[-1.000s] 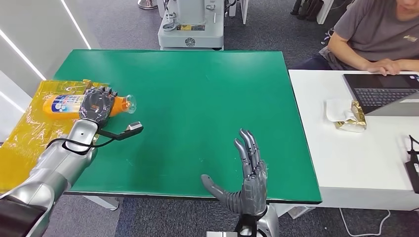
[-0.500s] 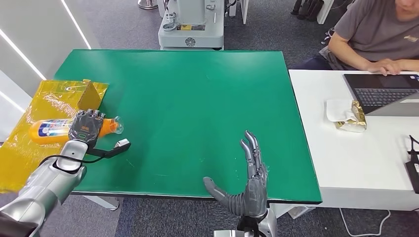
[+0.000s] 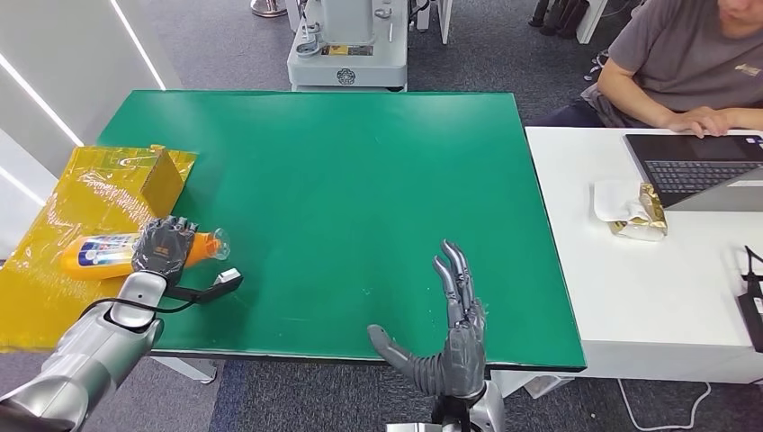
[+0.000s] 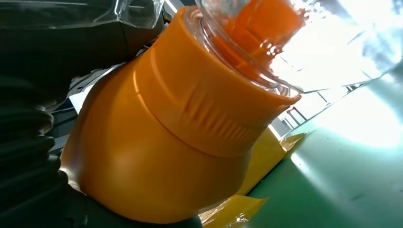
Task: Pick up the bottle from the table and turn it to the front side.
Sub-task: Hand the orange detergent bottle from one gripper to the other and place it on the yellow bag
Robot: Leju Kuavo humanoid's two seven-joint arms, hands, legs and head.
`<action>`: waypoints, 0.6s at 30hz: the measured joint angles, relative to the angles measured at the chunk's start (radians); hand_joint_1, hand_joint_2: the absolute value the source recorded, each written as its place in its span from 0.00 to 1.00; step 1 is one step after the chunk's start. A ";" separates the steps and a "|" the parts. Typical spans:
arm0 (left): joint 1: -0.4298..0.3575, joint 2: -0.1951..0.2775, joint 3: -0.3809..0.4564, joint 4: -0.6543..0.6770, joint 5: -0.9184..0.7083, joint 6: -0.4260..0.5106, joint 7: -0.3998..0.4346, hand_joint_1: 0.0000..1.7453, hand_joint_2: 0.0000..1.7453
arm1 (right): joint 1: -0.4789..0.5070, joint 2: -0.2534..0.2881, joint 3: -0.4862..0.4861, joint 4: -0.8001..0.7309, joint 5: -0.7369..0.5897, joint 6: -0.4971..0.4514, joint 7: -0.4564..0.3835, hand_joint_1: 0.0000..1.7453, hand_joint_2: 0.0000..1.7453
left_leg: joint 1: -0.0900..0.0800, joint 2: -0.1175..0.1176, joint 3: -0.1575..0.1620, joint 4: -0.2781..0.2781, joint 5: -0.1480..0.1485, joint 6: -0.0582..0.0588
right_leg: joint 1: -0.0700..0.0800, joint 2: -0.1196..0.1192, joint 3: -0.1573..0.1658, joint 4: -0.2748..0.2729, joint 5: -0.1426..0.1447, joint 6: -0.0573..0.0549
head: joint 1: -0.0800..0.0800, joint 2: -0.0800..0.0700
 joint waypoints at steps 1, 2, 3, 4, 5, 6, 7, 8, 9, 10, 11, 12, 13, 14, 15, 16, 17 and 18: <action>0.001 -0.002 0.000 0.000 0.000 0.006 0.001 1.00 1.00 | 0.000 0.000 0.001 0.001 -0.001 0.000 0.000 0.00 1.00 | 0.000 0.000 0.000 0.000 0.000 0.000 | 0.000 0.000 0.000 0.000 0.000 0.000 | 0.000 0.000; 0.001 -0.005 0.000 0.000 0.000 0.010 0.001 1.00 1.00 | -0.001 0.000 0.002 0.001 -0.001 0.000 0.000 0.00 1.00 | 0.000 0.000 0.000 0.000 0.000 0.000 | 0.000 0.000 0.000 0.000 0.000 0.000 | 0.000 0.000; 0.001 -0.007 0.000 0.000 0.000 0.013 0.001 1.00 1.00 | -0.001 0.000 0.002 0.003 -0.001 0.000 0.000 0.00 1.00 | 0.000 0.000 0.000 0.000 0.000 0.000 | 0.000 0.000 0.000 0.000 0.000 0.000 | 0.000 0.000; 0.001 -0.010 0.000 0.000 0.000 0.014 0.001 1.00 1.00 | -0.001 0.000 0.003 0.003 0.000 0.000 0.000 0.00 1.00 | 0.000 0.000 0.000 0.000 0.000 0.000 | 0.000 0.000 0.000 0.000 0.000 0.000 | 0.000 0.000; 0.001 -0.013 0.000 0.001 0.000 0.014 0.001 1.00 1.00 | -0.002 0.000 0.003 0.004 0.001 0.000 0.000 0.00 1.00 | 0.000 0.000 0.000 0.000 0.000 0.000 | 0.000 0.000 0.000 0.000 0.000 0.000 | 0.000 0.000; 0.001 -0.016 0.000 0.001 0.000 0.015 0.001 1.00 1.00 | -0.002 0.000 0.004 0.004 0.001 0.000 0.000 0.00 1.00 | 0.000 0.000 0.000 0.000 0.000 0.000 | 0.000 0.000 0.000 0.000 0.000 0.000 | 0.000 0.000; 0.001 -0.018 0.000 0.001 0.000 0.015 0.001 1.00 1.00 | -0.002 0.000 0.004 0.004 0.002 0.000 0.000 0.00 1.00 | 0.000 0.000 0.000 0.000 0.000 0.000 | 0.000 0.000 0.000 0.000 0.000 0.000 | 0.000 0.000; 0.001 -0.021 0.000 0.001 0.000 0.015 0.001 1.00 1.00 | -0.002 0.000 0.004 0.004 0.002 0.000 0.000 0.00 1.00 | 0.000 0.000 0.000 0.000 0.000 0.000 | 0.000 0.000 0.000 0.000 0.000 0.000 | 0.000 0.000; 0.001 -0.023 0.000 0.001 0.000 0.015 0.001 1.00 1.00 | -0.002 0.000 0.004 0.004 0.002 0.000 0.000 0.00 1.00 | 0.000 0.000 0.000 0.000 0.000 0.000 | 0.000 0.000 0.000 0.000 0.000 0.000 | 0.000 0.000; 0.001 -0.025 0.000 0.001 0.000 0.015 0.001 1.00 1.00 | -0.002 0.000 0.004 0.004 0.002 0.000 0.000 0.00 1.00 | 0.000 0.000 0.000 0.000 0.000 0.000 | 0.000 0.000 0.000 0.000 0.000 0.000 | 0.000 0.000; 0.001 -0.027 0.000 0.001 0.000 0.016 0.001 1.00 1.00 | -0.001 0.000 0.004 0.004 0.002 0.000 0.000 0.00 1.00 | 0.000 0.000 0.000 0.000 0.000 0.000 | 0.000 0.000 0.000 0.000 0.000 0.000 | 0.000 0.000; 0.001 -0.029 0.000 0.001 0.000 0.017 0.001 1.00 1.00 | -0.001 0.000 0.004 0.004 0.003 0.000 0.000 0.00 1.00 | 0.000 0.000 0.000 0.000 0.000 0.000 | 0.000 0.000 0.000 0.000 0.000 0.000 | 0.000 0.000; 0.001 -0.030 0.000 0.001 0.000 0.021 0.000 1.00 1.00 | -0.001 0.000 0.004 0.004 0.004 0.000 0.000 0.00 1.00 | 0.000 0.000 0.000 0.000 0.000 0.000 | 0.000 0.000 0.000 0.000 0.000 0.000 | 0.000 0.000; 0.001 -0.031 0.000 0.002 0.000 0.028 -0.003 1.00 1.00 | -0.001 0.000 0.004 0.005 0.005 0.000 0.000 0.00 1.00 | 0.000 0.000 0.000 0.000 0.000 0.000 | 0.000 0.000 0.000 0.000 0.000 0.000 | 0.000 0.000; 0.001 -0.033 0.000 0.002 0.000 0.036 -0.005 1.00 1.00 | -0.001 -0.001 0.004 0.006 0.004 0.000 0.000 0.00 1.00 | 0.000 0.000 0.000 0.000 0.000 0.000 | 0.000 0.000 0.000 0.000 0.000 0.000 | 0.000 0.000; 0.001 -0.034 0.000 0.002 0.000 0.042 -0.008 1.00 1.00 | -0.001 -0.001 0.004 0.006 0.004 0.000 0.000 0.00 1.00 | 0.000 0.000 0.000 0.000 0.000 0.000 | 0.000 0.000 0.000 0.000 0.000 0.000 | 0.000 0.000; 0.001 -0.035 0.000 0.002 0.000 0.047 -0.009 1.00 1.00 | -0.001 -0.001 0.004 0.007 0.003 0.000 0.000 0.00 1.00 | 0.000 0.000 0.000 0.000 0.000 0.000 | 0.000 0.000 0.000 0.000 0.000 0.000 | 0.000 0.000; 0.001 -0.035 0.000 0.002 0.000 0.049 -0.009 1.00 1.00 | -0.001 -0.001 0.004 0.007 0.002 0.000 0.000 0.00 1.00 | 0.000 0.000 0.000 0.000 0.000 0.000 | 0.000 0.000 0.000 0.000 0.000 0.000 | 0.000 0.000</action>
